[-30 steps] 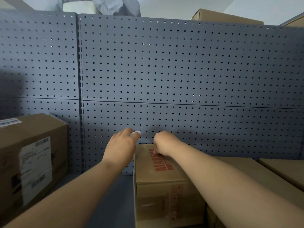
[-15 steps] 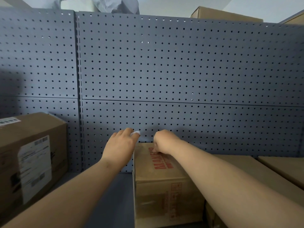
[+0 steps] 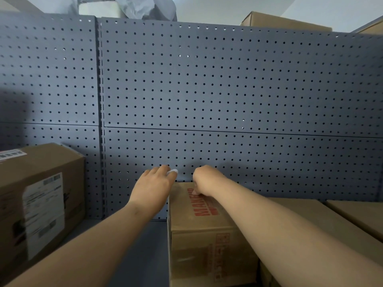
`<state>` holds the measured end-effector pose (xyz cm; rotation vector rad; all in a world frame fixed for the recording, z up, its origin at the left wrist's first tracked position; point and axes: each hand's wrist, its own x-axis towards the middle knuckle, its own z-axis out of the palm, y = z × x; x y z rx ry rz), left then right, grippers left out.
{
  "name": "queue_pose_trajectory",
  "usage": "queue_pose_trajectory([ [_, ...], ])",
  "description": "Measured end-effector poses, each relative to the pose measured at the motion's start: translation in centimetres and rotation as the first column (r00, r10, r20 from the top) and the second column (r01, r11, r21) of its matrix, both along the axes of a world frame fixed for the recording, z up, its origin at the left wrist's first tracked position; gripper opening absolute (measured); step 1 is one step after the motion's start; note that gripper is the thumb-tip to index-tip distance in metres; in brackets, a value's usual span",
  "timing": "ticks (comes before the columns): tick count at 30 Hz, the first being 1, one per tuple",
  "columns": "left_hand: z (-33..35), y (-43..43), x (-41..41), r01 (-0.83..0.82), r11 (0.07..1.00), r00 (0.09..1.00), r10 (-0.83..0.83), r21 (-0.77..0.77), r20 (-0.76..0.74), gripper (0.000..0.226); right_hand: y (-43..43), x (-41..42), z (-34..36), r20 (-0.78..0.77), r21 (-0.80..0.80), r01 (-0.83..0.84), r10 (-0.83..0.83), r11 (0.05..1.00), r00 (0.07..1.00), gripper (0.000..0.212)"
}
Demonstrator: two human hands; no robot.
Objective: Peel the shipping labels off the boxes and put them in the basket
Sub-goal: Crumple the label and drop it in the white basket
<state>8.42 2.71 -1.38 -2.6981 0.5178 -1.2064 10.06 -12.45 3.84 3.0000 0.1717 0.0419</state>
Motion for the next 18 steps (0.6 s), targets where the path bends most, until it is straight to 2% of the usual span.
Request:
queue_pose_trajectory([
  [3, -0.2, 0.0, 0.2, 0.015, 1.0, 1.0, -0.015, -0.008, 0.012, 0.068, 0.2, 0.4, -0.5, 0.061, -0.017, 0.028, -0.027, 0.999, 0.998, 0.034],
  [5, -0.3, 0.0, 0.2, 0.031, 0.999, 0.999, -0.031, -0.013, 0.014, 0.069, 0.0, 0.1, -0.1, 0.026, -0.013, 0.002, -0.002, 1.0, 1.0, 0.025],
  [8, -0.3, -0.1, 0.3, 0.034, 0.999, 0.999, -0.033, -0.022, 0.03, 0.071, -0.2, -0.2, 0.3, -0.025, 0.007, 0.013, -0.013, 1.0, 1.0, 0.031],
  [10, -0.2, 0.0, 0.4, 0.037, 0.999, 0.999, -0.036, -0.023, 0.031, 0.073, 0.0, 0.2, -0.2, 0.024, 0.017, 0.017, -0.017, 1.0, 1.0, 0.016],
  [13, -0.3, 0.3, 0.4, 0.036, 0.999, 0.999, -0.035, -0.017, 0.027, 0.075, 0.1, -0.1, -0.9, 0.08, 0.101, 0.086, -0.094, 0.991, 0.992, 0.031],
  [18, -0.4, 1.3, 0.6, 0.042, 0.999, 0.998, -0.041, -0.033, 0.042, 0.078, 0.2, 0.2, -0.9, 0.08, 0.184, 0.068, -0.084, 0.98, 0.993, 0.035],
])
